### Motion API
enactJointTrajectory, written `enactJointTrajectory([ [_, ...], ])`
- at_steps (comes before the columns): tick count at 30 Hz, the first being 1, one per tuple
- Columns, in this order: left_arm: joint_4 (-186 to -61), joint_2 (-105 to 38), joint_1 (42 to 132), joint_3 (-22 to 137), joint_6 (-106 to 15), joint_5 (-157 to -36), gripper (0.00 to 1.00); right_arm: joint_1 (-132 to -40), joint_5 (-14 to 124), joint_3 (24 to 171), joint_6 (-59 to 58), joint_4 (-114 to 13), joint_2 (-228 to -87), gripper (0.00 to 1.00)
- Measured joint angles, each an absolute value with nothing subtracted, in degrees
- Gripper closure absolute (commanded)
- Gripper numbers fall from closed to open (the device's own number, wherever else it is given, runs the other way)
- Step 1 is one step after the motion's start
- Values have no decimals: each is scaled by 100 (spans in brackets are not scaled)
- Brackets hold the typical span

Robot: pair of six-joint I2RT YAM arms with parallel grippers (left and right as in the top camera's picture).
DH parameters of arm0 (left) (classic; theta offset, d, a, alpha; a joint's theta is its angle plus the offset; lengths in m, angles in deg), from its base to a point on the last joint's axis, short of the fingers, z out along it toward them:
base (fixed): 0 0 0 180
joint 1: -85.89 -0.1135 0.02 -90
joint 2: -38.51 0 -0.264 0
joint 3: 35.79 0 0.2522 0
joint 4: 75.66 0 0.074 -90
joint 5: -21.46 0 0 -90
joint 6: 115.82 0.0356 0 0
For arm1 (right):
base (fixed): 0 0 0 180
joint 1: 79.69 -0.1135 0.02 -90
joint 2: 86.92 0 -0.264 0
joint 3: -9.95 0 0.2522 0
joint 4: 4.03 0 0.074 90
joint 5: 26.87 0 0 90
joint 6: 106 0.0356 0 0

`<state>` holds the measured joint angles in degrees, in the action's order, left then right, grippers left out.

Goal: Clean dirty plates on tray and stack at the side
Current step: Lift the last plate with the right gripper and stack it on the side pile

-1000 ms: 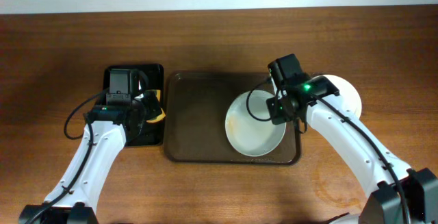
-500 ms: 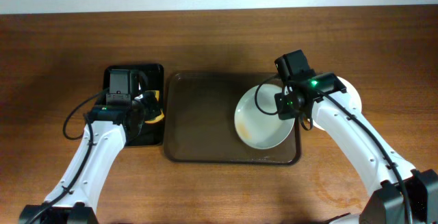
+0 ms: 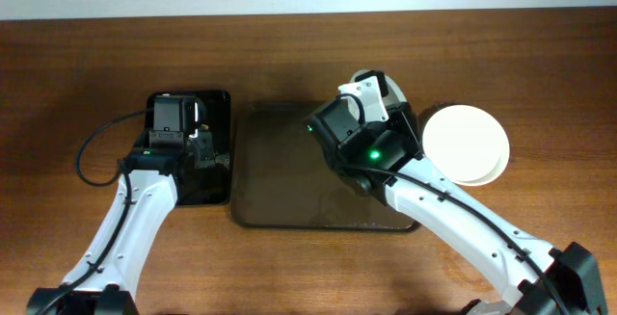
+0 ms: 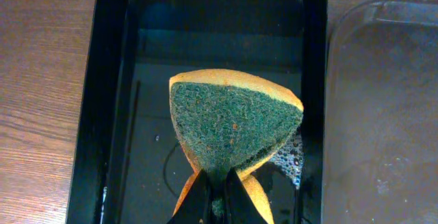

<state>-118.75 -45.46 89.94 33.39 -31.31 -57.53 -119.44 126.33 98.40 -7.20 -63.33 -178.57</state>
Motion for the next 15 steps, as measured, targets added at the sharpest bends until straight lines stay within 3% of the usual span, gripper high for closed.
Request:
enactJointTrajectory([
  [3,-11877,-4546,8994,3339,-3114,-5753,100,-11915,12629,9840,-558,-6338,-17857,96],
  [7,-11848,-4546,8994,3339,-3114,-5753,100,-11349,11636,9849,97,-6587,-17847,96],
  [15,-11284,-4906,8994,3339,-2742,-5751,100,-7852,8137,9873,664,-7068,-17523,96],
])
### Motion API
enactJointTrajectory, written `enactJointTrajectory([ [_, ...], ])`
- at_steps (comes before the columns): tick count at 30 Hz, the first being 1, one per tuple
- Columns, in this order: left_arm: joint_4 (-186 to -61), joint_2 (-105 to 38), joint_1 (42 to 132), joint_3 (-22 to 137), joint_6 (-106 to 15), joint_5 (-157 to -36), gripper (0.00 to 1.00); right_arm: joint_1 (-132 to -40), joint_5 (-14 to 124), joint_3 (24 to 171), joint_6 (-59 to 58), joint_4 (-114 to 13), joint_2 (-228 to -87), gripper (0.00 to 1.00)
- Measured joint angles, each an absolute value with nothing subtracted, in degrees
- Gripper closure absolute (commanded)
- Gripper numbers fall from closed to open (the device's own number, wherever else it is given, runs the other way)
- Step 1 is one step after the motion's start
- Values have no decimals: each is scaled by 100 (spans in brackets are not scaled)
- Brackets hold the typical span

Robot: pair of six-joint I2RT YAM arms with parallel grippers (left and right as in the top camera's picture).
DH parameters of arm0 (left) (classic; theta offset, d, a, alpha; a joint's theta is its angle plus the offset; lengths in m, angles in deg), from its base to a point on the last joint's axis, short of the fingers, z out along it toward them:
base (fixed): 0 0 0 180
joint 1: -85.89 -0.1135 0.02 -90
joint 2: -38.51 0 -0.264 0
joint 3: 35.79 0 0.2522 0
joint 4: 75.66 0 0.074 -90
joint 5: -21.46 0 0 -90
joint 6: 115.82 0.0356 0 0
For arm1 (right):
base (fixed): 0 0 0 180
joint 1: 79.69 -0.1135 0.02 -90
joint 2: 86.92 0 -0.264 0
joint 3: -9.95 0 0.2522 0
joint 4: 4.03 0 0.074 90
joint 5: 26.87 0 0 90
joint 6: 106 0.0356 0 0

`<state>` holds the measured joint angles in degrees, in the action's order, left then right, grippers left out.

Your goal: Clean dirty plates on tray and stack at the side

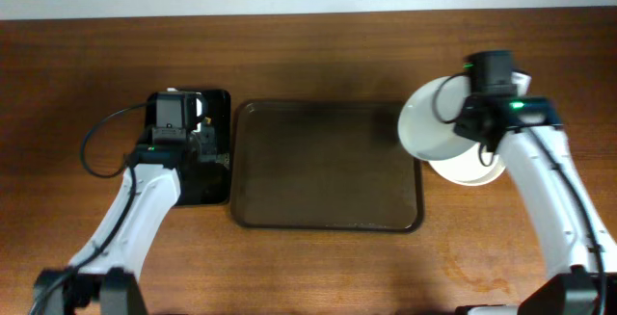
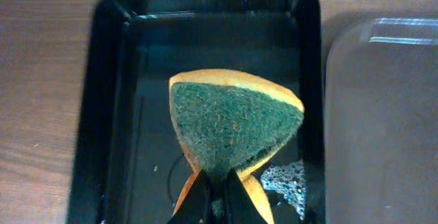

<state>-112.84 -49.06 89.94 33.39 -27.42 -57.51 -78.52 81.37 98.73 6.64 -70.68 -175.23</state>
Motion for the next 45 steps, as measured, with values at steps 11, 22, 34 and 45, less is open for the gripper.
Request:
enactJointTrajectory([
  [11,-10559,-5774,8994,3339,-2434,-5751,44,-6204,6738,9878,170,-7089,-18316,54],
  [22,-11531,-5101,8994,3728,-2386,-6411,18,-6608,4817,9878,-1089,-6960,-18026,6],
  [34,-14268,-3267,8994,3715,-3534,-6896,0,-7590,4788,9406,-1684,-7612,-16356,2],
  [45,-13544,-273,8994,2605,-3269,-7246,0,-7590,5239,7598,-1666,-7024,-12419,2],
])
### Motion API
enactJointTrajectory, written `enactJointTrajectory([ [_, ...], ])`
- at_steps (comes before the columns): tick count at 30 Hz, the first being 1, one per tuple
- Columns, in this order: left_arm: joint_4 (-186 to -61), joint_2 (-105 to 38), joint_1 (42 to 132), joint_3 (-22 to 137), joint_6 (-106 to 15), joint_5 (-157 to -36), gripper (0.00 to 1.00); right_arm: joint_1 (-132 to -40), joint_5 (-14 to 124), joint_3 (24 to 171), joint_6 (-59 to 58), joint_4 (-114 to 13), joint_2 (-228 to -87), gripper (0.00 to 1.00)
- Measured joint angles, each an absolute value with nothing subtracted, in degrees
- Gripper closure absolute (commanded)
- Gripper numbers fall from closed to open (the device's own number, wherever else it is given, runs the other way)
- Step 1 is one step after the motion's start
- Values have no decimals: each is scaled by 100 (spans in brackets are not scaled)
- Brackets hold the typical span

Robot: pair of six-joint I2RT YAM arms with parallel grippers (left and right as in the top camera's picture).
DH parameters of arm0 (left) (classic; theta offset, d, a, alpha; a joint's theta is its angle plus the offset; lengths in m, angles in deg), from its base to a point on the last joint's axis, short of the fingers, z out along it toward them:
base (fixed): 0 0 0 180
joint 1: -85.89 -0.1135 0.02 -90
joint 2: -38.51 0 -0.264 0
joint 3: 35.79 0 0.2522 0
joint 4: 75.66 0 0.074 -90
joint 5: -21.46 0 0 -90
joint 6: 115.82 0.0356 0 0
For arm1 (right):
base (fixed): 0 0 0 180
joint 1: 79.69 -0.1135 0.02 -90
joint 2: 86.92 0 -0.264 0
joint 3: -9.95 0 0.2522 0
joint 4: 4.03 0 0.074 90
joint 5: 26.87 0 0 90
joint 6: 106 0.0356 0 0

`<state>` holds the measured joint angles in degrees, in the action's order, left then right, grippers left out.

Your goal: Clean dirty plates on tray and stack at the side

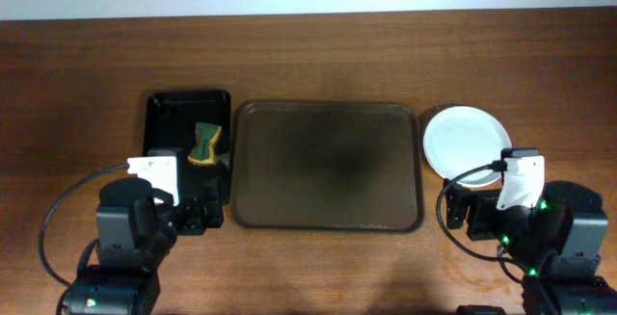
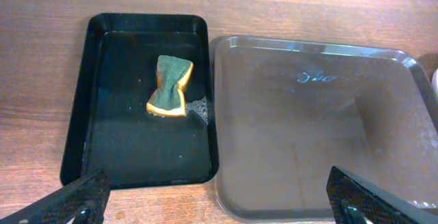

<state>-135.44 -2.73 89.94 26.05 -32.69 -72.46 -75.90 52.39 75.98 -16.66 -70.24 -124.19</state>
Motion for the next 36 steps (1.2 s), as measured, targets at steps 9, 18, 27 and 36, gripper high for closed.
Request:
enactJointTrajectory([
  [9,-13544,-273,8994,2585,-3267,-7246,0,-7590,5276,7598,-1664,-7046,-12634,2],
  [18,-13551,-273,8994,2578,-3267,-7251,0,-8101,5298,5799,-2079,-4486,-10745,2],
  [27,-13547,-275,8994,2570,-3265,-7266,0,-8108,5352,3036,-2119,-1424,-8769,2],
  [36,-13544,-275,8994,2567,-3249,-7266,0,-8108,5936,2429,-1968,-2169,-8765,2],
])
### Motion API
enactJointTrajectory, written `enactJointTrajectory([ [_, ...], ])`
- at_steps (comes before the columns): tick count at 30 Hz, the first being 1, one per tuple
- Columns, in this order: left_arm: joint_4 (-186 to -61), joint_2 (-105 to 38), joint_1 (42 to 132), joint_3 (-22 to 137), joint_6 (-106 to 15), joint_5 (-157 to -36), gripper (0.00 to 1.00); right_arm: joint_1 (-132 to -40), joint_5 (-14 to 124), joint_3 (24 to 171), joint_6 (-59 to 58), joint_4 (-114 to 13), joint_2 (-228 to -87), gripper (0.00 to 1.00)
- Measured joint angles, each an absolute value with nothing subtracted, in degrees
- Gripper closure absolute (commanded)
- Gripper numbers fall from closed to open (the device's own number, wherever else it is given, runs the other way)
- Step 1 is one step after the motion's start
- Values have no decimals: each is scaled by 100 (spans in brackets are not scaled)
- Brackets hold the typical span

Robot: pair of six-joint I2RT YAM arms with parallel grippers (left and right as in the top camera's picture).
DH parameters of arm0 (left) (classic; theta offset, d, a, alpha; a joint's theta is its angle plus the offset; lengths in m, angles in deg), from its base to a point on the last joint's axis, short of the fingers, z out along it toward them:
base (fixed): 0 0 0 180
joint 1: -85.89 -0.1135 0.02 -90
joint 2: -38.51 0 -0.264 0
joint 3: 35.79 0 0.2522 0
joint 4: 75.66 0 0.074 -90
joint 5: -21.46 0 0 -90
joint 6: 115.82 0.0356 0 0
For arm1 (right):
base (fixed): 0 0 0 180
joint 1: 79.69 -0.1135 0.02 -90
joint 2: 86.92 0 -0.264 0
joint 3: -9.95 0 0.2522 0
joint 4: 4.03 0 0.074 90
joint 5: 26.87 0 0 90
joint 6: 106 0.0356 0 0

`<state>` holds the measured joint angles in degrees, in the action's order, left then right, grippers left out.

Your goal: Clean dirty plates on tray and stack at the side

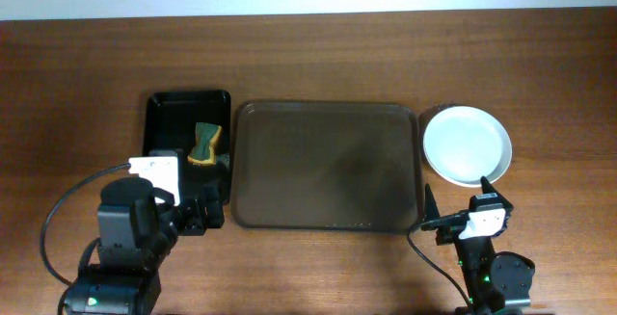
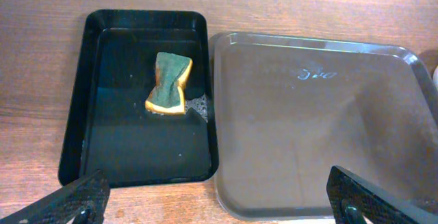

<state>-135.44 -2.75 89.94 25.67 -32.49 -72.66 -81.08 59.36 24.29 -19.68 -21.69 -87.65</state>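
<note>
The brown tray (image 1: 328, 166) lies mid-table with no plate on it; the left wrist view shows its bare wet surface (image 2: 315, 121). White plates (image 1: 468, 144) sit stacked on the table to its right. A green and yellow sponge (image 1: 205, 142) (image 2: 169, 92) lies pinched in the black water basin (image 1: 164, 175) (image 2: 96, 148). My left gripper (image 1: 198, 214) (image 2: 219, 207) is pulled back near the front edge, open wide and holding nothing. My right gripper (image 1: 431, 214) hangs by the tray's front right corner, its two fingers apart and holding nothing.
The basin stands tight against the tray's left side. A black cable (image 1: 58, 223) loops out left of the left arm. Pale wall runs along the table's far edge. Some foam (image 2: 198, 105) floats beside the sponge.
My right arm has drawn back further toward the front edge, so it now shows smaller and lower in the overhead view. The left arm, sponge, tray and plates are unchanged.
First my left gripper held the sponge over the basin while the right held a plate over the tray's right end. Then the right arm held the plate over the stack. Later the sponge lay in the basin, the plate sat stacked, and both arms were back.
</note>
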Motion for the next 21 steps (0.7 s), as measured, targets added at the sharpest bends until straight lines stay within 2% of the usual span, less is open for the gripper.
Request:
enactJointTrajectory([
  [21,-13575,-50,8994,2487,-3225,-7194,0,-8110,5971,2429,-1924,-2169,-8763,2],
])
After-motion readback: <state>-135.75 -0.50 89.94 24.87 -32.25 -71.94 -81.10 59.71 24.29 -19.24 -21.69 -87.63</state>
